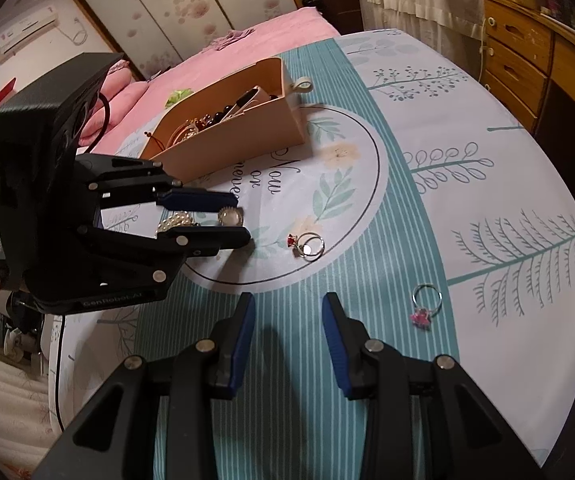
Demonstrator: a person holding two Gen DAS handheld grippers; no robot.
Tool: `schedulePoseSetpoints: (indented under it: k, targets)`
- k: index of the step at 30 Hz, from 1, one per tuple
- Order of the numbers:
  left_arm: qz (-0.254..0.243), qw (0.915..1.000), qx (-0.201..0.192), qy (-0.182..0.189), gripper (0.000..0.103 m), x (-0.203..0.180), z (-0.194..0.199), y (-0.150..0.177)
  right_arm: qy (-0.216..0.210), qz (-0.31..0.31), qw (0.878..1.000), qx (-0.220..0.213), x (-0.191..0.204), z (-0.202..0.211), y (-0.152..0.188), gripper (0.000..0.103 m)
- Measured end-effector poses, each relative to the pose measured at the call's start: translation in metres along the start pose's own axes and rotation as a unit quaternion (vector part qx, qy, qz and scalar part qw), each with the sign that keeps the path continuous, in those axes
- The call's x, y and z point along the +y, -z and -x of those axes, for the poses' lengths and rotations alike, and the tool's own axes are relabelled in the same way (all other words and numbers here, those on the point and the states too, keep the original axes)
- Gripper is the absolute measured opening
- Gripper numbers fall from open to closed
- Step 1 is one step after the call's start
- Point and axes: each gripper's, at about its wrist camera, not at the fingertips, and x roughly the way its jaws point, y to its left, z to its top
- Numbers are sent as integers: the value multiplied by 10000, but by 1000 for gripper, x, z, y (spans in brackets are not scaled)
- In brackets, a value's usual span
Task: Organize jewelry
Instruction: 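Lift the pendant with the left gripper while the right approaches the red-stone ring, then close the right gripper on the silver ring with the red stone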
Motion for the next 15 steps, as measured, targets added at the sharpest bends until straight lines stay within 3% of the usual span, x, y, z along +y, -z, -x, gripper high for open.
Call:
schedulePoseSetpoints:
  k: [7, 10, 13, 15]
  targets:
    - [410, 9988, -139, -225, 16, 4, 3, 2, 115, -13, 9999, -75, 1, 0, 0, 35]
    - [627, 9962, -57, -606, 16, 3, 5, 1, 191, 35, 9998, -94, 1, -2, -4, 35]
    - [1192, 9902, 19, -732, 16, 7, 12, 4, 209, 49, 9997, -119, 0, -5, -9, 35]
    - [1780, 9812, 81, -735, 16, 12, 16, 10, 215, 86, 9996, -135, 0, -8, -13, 35]
